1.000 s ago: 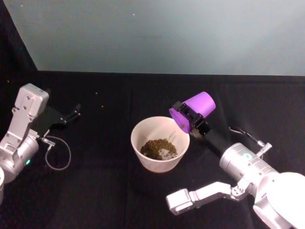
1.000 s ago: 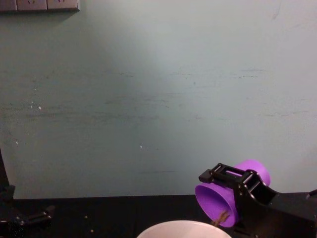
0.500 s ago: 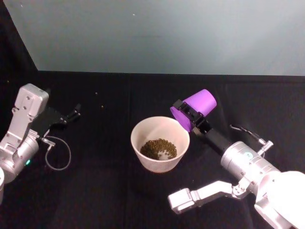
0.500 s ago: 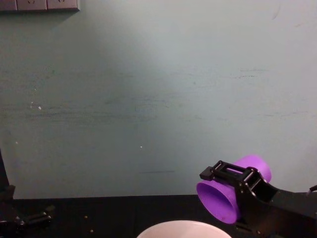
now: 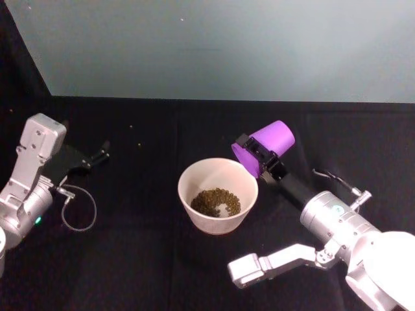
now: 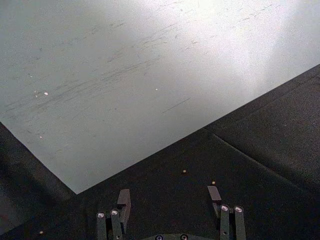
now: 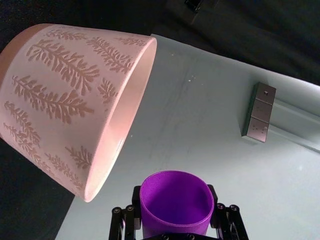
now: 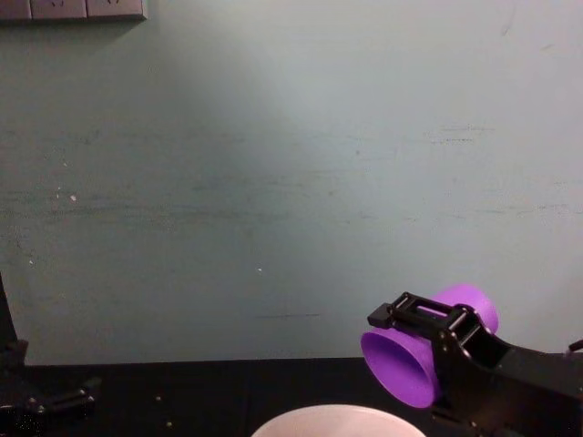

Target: Pick up the cup and pour the mung beans from the cup into the bowl.

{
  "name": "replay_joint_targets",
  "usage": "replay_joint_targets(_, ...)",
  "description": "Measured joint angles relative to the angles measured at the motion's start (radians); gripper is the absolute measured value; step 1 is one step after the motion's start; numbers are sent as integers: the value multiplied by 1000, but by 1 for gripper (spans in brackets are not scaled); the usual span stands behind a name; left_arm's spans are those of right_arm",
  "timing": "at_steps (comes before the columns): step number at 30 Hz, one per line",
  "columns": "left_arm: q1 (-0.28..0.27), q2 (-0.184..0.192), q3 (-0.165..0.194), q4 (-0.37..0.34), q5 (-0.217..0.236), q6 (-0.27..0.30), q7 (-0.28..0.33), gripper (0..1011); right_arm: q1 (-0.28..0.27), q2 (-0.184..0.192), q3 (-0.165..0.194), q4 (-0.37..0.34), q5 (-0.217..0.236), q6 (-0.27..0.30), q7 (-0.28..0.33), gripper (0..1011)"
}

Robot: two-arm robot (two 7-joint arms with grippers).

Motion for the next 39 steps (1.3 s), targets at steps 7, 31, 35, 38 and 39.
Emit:
replay_joint_targets(7,0,0,0,0,0,0,0,1000,1,1,-2,-1,-5,-1,-15,742)
replay_joint_targets(31,0,0,0,0,0,0,0,1000,5,5,5,-18,-15,8,-38,742)
replay_joint_targets(35,0,0,0,0,0,0,0,1000,-18,-11,46,-26,65,11,-45,742)
replay_joint_targets(38,0,0,0,0,0,0,0,1000,-45,-25,90,-37,156,-1,-45,742)
replay_joint_targets(39,0,0,0,0,0,0,0,1000,-61,-31,116,-44,218,-14,-37,742)
